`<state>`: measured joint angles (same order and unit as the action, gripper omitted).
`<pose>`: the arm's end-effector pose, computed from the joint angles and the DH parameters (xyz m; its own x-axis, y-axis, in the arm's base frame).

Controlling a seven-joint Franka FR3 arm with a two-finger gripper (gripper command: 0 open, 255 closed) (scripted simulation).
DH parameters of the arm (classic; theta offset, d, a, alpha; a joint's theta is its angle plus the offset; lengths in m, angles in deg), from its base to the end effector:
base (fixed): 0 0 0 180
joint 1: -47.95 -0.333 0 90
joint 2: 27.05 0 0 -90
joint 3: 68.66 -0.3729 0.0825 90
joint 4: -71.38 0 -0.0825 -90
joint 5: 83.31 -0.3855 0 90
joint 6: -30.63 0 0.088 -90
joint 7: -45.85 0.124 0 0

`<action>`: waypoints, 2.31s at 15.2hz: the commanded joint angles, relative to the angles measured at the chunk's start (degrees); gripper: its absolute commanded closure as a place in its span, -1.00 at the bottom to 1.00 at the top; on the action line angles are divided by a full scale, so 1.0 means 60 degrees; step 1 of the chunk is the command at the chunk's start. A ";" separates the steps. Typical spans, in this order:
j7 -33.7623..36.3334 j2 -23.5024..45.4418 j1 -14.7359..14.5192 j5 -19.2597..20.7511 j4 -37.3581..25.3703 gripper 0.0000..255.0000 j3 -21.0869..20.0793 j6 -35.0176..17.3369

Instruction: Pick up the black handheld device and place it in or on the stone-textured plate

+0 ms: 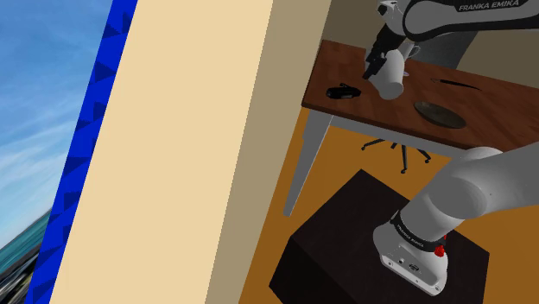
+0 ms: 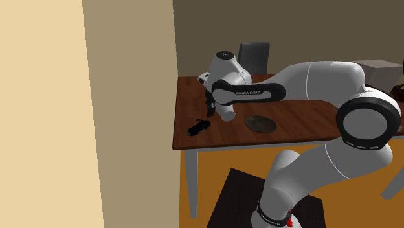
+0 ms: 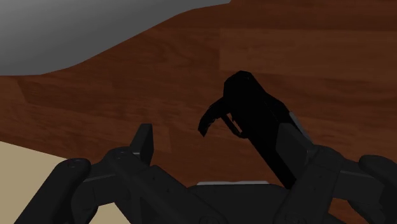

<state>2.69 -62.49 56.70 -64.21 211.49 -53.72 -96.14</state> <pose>0.3339 -0.1842 0.5764 0.8513 0.5050 0.1425 0.4284 -0.8257 0.3671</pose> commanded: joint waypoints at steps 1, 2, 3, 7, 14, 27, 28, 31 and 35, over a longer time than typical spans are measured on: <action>-0.0001 0.0006 0.0001 0.0003 0.0009 -1.00 0.0005 -0.0018; -0.0001 0.0006 0.0001 0.0003 0.0009 -1.00 0.0005 -0.0018; -0.0001 0.0006 0.0001 0.0003 0.0009 -1.00 0.0005 -0.0018; -0.0001 0.0007 0.0001 0.0003 0.0008 1.00 0.0005 -0.0018; -0.0001 0.0007 0.0001 0.0003 0.0008 1.00 0.0005 -0.0018; -0.3761 0.2927 -0.2173 -0.2285 -0.2229 -1.00 0.0746 0.2979; -0.3763 0.2948 -0.2171 -0.2284 -0.2119 -1.00 0.0757 0.2848; -0.3771 0.3010 -0.2167 -0.2285 -0.1841 -1.00 0.0784 0.2510; -0.3771 0.3013 -0.2167 -0.2286 -0.1844 -1.00 0.0785 0.2510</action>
<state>-19.94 -44.41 43.69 -77.93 200.39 -49.01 -81.05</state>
